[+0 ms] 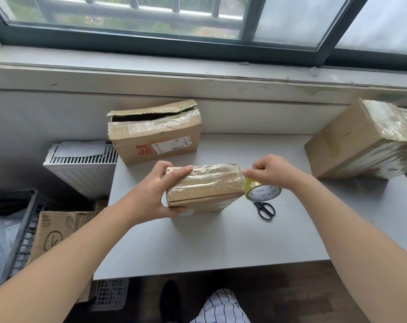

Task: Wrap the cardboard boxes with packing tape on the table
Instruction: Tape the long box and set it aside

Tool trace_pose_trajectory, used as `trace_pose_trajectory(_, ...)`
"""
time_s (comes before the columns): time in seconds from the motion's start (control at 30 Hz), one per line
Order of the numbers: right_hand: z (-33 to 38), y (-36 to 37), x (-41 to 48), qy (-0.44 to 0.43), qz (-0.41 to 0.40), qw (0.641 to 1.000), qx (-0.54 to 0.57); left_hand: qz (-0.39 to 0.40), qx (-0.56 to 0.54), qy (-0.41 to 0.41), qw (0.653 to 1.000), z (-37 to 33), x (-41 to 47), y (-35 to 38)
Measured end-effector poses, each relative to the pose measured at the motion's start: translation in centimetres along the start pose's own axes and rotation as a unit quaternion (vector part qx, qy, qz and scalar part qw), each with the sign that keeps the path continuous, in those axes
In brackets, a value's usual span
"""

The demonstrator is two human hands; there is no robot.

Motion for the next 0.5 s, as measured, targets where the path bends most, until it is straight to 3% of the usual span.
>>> trace_pose_trajectory(0.1, 0.4, 0.7, 0.3, -0.011, 0.002, 1.0, -0.004, -0.069, 0.22, 0.059, 0.971, -1.5, 0.8, -0.4)
trace_pose_trajectory(0.2, 0.2, 1.1, 0.5, -0.01, 0.008, 1.0, 0.005, -0.019, 0.372, 0.091, 0.923, -3.9, 2.4, 0.4)
trace_pose_trajectory(0.4, -0.3, 1.9, 0.4, -0.009, 0.004, 1.0, 0.024, 0.033, 0.379, 0.031, 0.924, -7.9, 6.3, 3.1)
trace_pose_trajectory(0.5, -0.3, 2.3, 0.4, -0.013, -0.005, 0.999, 0.047, 0.006, 0.36, 0.048, 0.932, -8.8, 7.0, 3.8)
Point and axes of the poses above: each hand's wrist, its own x-axis towards the middle knuckle, its own y-axis out of the palm, z = x × y, the point moved 1 cm from there along x, towards the middle knuckle, and after that the axes turned 3 degrees about -y, right-handed, at the moved point
